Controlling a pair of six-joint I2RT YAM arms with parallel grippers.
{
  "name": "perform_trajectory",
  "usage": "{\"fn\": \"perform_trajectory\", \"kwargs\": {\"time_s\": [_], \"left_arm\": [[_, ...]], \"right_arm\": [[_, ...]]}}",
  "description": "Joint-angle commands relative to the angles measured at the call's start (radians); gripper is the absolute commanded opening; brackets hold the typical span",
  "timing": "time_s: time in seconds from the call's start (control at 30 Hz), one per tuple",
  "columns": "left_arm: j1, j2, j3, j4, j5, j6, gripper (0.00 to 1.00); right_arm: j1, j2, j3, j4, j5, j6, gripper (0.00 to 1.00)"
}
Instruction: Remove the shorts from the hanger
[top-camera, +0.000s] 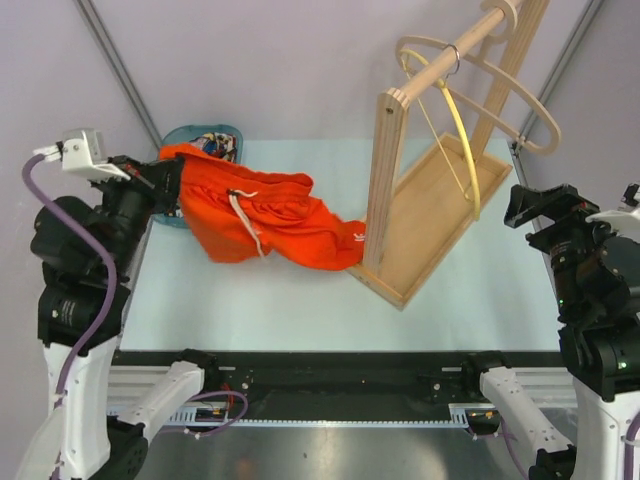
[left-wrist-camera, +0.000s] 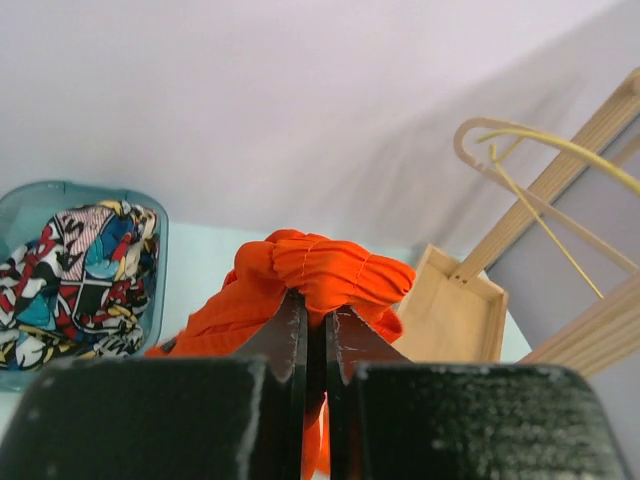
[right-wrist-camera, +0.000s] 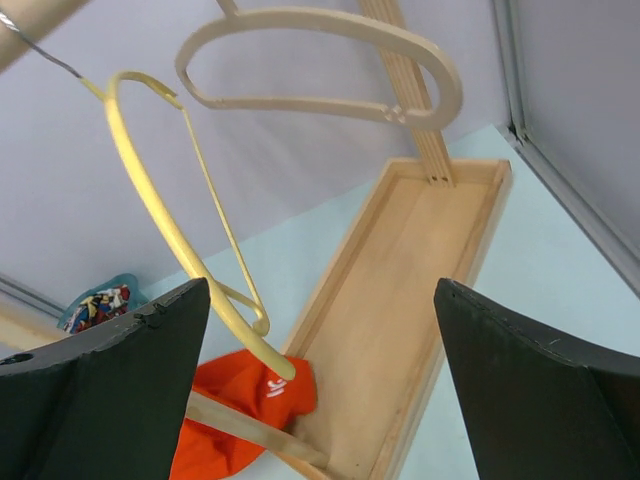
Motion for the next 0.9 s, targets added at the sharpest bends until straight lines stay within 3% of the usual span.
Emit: {"fn": "perform_trajectory", "kwargs": {"time_s": [0.0, 0.1, 0.27, 0.4, 0.53, 0.67, 0.87], "left_arm": [[0.008, 0.045, 0.022, 0.022, 0.097, 0.034, 0.0], [0.008, 0.128, 0.014, 0.043, 0.215, 0.009, 0.0], [-0.018, 0.341, 0.039, 0.117, 0.576, -0.093, 0.0], [-0.168, 0.432, 0.014, 0.118, 0.507, -0.068, 0.0], [-0.218, 0.444, -0.169, 0.166, 0.483, -0.085, 0.0], [-0.222, 0.356, -0.358, 0.157, 0.406, -0.028, 0.03], [-0.225, 0.162, -0.69, 0.144, 0.258, -0.012, 0.33]], "right_arm": [[0.001, -0.001, -0.041, -0.035, 0.081, 0.107, 1.0], [0.001, -0.006, -0.067, -0.037, 0.063, 0.1, 1.0], [0.002, -0.006, -0.075, -0.083, 0.065, 0.082, 1.0], [0.001, -0.017, -0.076, -0.11, 0.074, 0.077, 1.0], [0.001, -0.026, -0.079, -0.124, 0.081, 0.065, 1.0], [0.001, -0.017, -0.087, -0.123, 0.08, 0.062, 1.0], [0.001, 0.016, -0.11, -0.1, 0.042, 0.069, 1.0]]}}
